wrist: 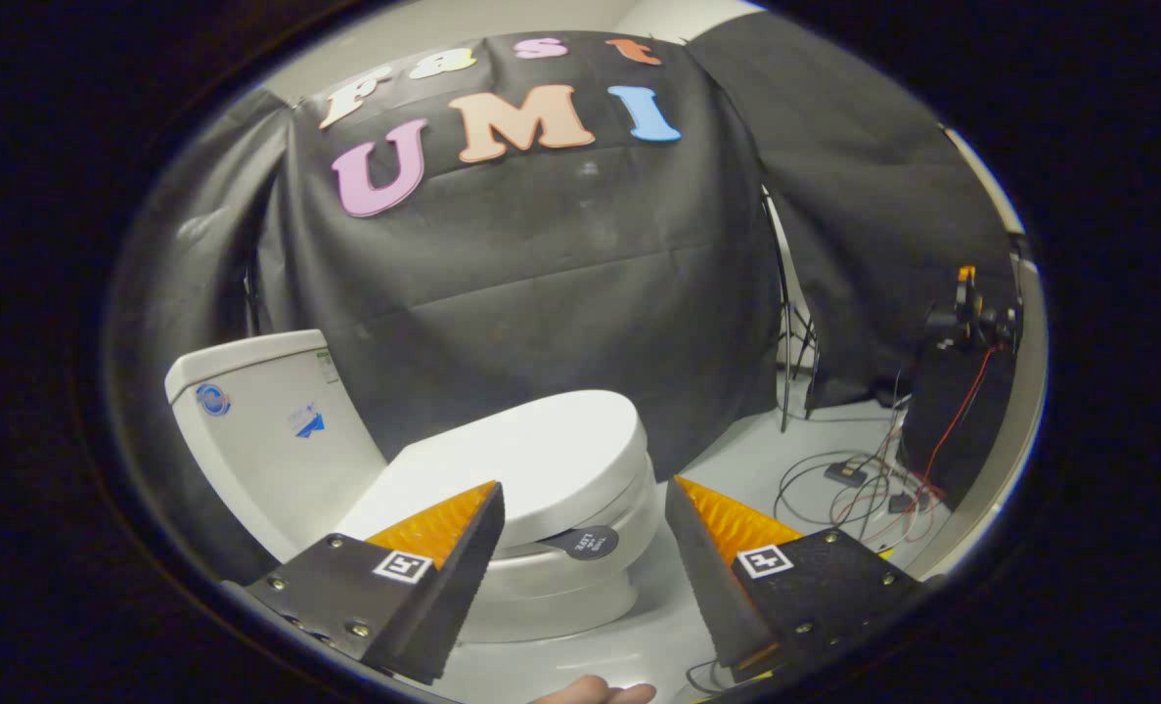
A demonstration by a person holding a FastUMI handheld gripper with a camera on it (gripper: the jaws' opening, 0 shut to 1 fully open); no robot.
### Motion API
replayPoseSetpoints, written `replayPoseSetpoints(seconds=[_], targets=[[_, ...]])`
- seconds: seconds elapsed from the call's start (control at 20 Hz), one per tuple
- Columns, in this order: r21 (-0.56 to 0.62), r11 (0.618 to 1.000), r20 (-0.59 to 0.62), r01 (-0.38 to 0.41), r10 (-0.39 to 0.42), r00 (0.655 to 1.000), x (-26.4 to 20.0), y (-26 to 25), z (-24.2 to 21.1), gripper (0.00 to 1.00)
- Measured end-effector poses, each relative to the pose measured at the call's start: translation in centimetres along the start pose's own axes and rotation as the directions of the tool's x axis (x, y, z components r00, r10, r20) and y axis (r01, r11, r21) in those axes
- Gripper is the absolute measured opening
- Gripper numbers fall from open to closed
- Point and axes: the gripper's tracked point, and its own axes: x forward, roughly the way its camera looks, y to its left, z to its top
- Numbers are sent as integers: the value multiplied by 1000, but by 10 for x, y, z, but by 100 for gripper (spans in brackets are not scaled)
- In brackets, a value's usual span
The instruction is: Open the toilet lid.
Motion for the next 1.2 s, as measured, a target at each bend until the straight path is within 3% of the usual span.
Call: replayPoseSetpoints(seconds=[0.35, 0.5, 0.85, 0.95, 1.05, 1.2], targets=[[216, 976, -108, 21, 3, 994, 35, -10, -51, 97], [366, 927, -173, 85, -22, 985, 50, -22, -79, 97], [599, 791, -156, 121, -33, 987, 65, -31, -92, 96], [632, 761, -191, 144, -27, 981, 70, -37, -108, 85], [684, 723, -153, 100, 7, 988, 74, -32, -101, 74], [707, 697, -180, 119, 16, 983, 83, -30, -105, 55]])
